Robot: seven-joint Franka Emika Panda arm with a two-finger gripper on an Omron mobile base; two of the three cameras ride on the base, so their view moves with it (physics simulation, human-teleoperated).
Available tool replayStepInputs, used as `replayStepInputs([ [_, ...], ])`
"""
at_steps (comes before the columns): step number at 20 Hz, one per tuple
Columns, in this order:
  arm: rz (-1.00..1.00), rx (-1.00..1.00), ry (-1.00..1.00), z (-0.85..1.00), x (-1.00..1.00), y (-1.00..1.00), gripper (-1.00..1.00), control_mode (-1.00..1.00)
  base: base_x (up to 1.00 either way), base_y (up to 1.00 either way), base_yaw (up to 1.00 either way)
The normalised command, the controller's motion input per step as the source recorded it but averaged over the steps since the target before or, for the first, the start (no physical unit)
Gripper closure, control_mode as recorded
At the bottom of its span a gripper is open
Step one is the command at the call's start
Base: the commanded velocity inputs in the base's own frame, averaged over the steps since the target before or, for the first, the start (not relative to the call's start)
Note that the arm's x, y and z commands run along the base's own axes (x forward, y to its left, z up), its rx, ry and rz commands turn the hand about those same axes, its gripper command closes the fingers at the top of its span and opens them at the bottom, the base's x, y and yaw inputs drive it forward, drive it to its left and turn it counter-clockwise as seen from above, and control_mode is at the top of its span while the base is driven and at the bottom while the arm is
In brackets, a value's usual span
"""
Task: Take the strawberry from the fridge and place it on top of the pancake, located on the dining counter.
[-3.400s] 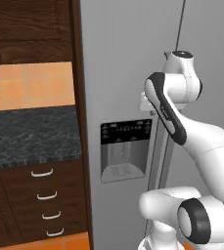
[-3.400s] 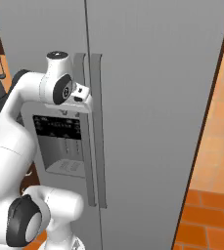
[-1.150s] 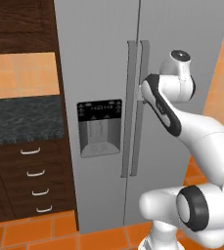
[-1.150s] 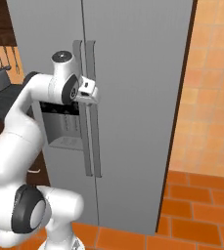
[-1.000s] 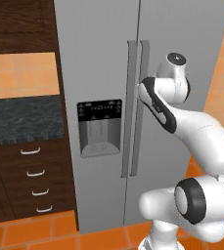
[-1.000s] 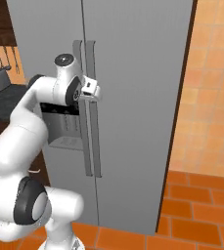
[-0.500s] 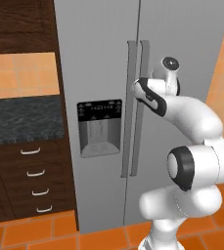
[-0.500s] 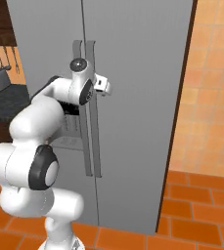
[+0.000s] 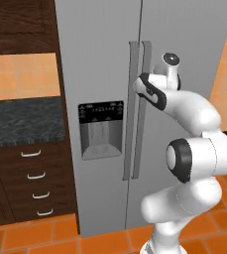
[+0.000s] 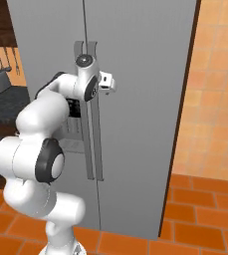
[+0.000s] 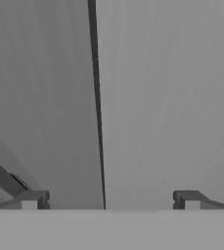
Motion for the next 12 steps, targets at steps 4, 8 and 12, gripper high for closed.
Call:
replayStepInputs([
  [4,-0.03,0.00,-0.22,-0.05,0.54,0.00,-1.00,-1.00,0.00,0.00,0.00],
  [8,-0.04,0.00,-0.53,-0.10,-0.83,0.00,-1.00,-1.00,0.00,0.00,0.00],
  [12,-0.02,0.00,-0.26,-0.06,-0.08,0.10,-1.00,-1.00,0.00,0.00,0.00],
])
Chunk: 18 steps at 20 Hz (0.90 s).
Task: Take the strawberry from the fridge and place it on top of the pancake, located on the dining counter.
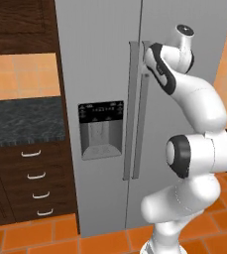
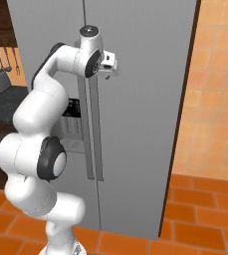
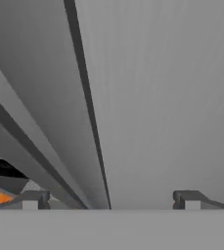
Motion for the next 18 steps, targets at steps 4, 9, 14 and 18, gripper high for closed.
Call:
replayStepInputs([
  [4,-0.07,0.00,-0.19,-0.22,0.26,0.24,-1.00,-1.00,0.00,0.00,0.00],
  [9,-0.06,0.00,-0.08,-0.19,0.00,0.27,-1.00,-1.00,0.00,0.00,0.00],
  [14,0.00,0.00,-0.08,-0.02,0.20,-0.29,-1.00,-1.00,0.00,0.00,0.00],
  [18,0.00,0.00,-0.01,-0.04,0.16,-0.25,-1.00,-1.00,0.00,0.00,0.00],
])
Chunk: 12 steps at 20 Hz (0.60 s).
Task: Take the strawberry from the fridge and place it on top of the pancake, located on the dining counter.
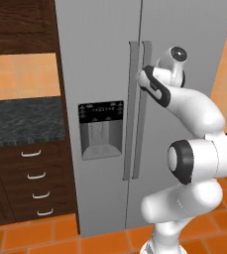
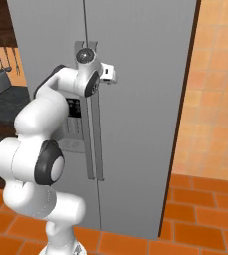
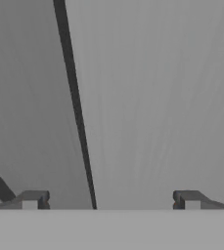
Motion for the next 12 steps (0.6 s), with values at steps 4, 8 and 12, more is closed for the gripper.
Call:
replayStepInputs([
  [4,0.00,0.00,-0.10,-0.11,0.43,0.10,-1.00,-1.00,0.00,0.00,0.00],
  [8,-0.01,0.00,-0.12,-0.09,0.24,0.41,-1.00,-1.00,0.00,0.00,0.00],
  [12,0.00,0.00,-0.11,-0.03,0.00,0.34,-1.00,-1.00,0.00,0.00,0.00],
])
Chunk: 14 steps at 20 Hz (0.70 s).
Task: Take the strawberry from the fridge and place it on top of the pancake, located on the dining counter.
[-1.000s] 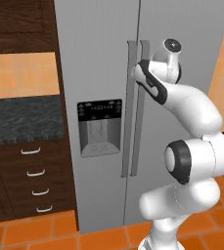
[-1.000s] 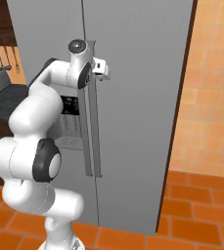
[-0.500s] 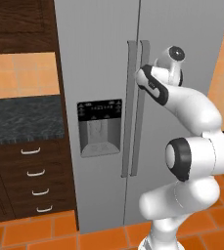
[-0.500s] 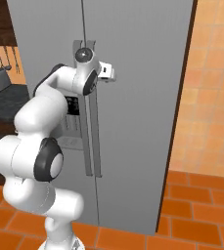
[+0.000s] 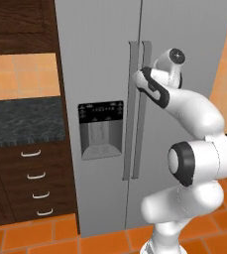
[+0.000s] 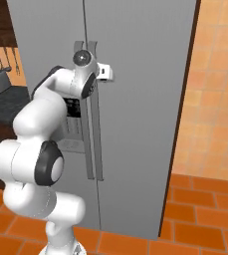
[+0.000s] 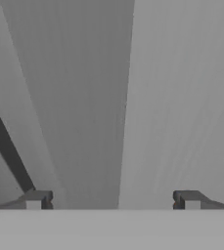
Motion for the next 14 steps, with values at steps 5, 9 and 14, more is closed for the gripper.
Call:
replayStepInputs([
  [5,0.00,0.00,-0.04,-0.01,0.02,0.00,-1.00,-1.00,0.00,0.00,0.00],
  [9,0.00,0.00,-0.09,-0.06,0.47,-0.03,-1.00,-1.00,0.00,0.00,0.00],
  [14,0.00,0.00,-0.08,-0.05,0.60,-0.18,-1.00,-1.00,0.00,0.00,0.00],
])
